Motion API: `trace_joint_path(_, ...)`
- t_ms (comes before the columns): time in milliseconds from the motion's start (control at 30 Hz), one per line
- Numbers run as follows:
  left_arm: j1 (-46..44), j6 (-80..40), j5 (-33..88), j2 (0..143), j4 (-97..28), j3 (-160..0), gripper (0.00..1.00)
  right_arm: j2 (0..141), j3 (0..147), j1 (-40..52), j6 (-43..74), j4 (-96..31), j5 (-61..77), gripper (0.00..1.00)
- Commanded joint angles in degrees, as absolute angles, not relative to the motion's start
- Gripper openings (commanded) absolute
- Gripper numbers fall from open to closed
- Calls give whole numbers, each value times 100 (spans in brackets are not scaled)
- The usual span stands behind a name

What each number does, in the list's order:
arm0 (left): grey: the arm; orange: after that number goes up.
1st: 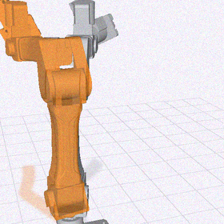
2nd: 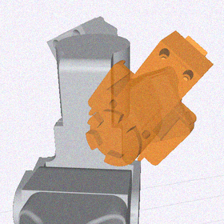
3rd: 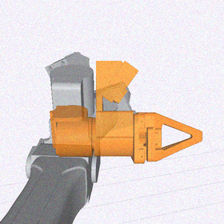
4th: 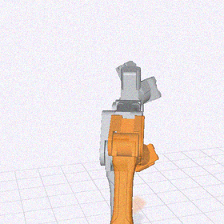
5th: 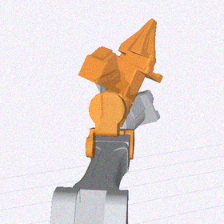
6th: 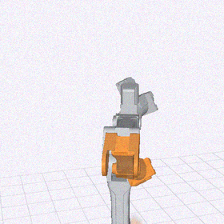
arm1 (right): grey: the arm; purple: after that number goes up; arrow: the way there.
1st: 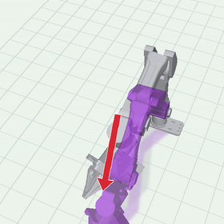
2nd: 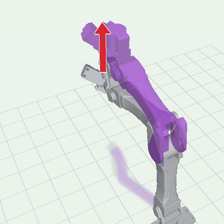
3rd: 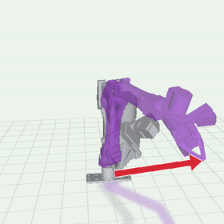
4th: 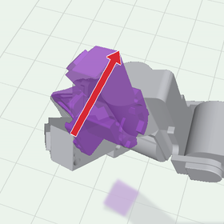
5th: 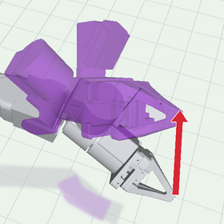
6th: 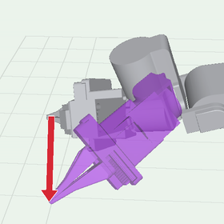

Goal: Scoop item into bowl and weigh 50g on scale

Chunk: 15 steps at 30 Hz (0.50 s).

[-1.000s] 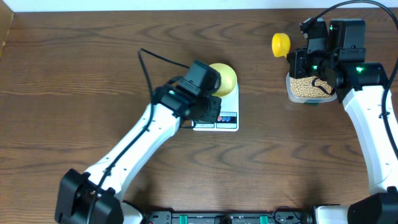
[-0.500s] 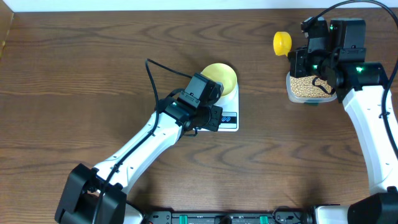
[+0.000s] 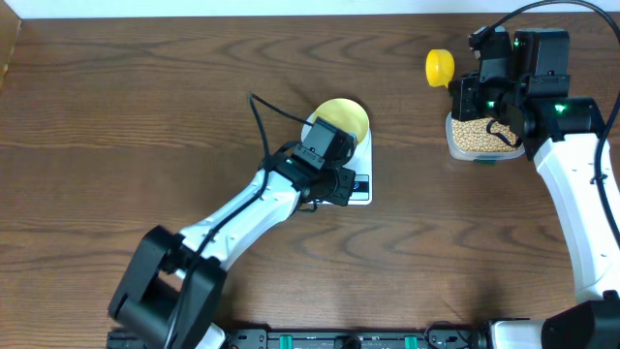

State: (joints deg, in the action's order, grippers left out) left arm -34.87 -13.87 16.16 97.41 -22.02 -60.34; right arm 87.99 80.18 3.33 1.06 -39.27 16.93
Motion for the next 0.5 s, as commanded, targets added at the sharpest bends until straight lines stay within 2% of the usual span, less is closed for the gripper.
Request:
trace_joint_path(0, -3481, -1422, 1527, 9920, -2126, -5955, 7, 8766, 8040, 342, 167, -3966, 1686, 1)
trace_joint_path(167, -3479, -1417, 1059, 10012, -2121, -5955, 7, 8766, 8040, 342, 167, -3964, 1686, 1)
trace_joint_path(467, -3481, -1422, 1135, 10296, -1914, -5955, 7, 8766, 8040, 342, 167, -3964, 1686, 1)
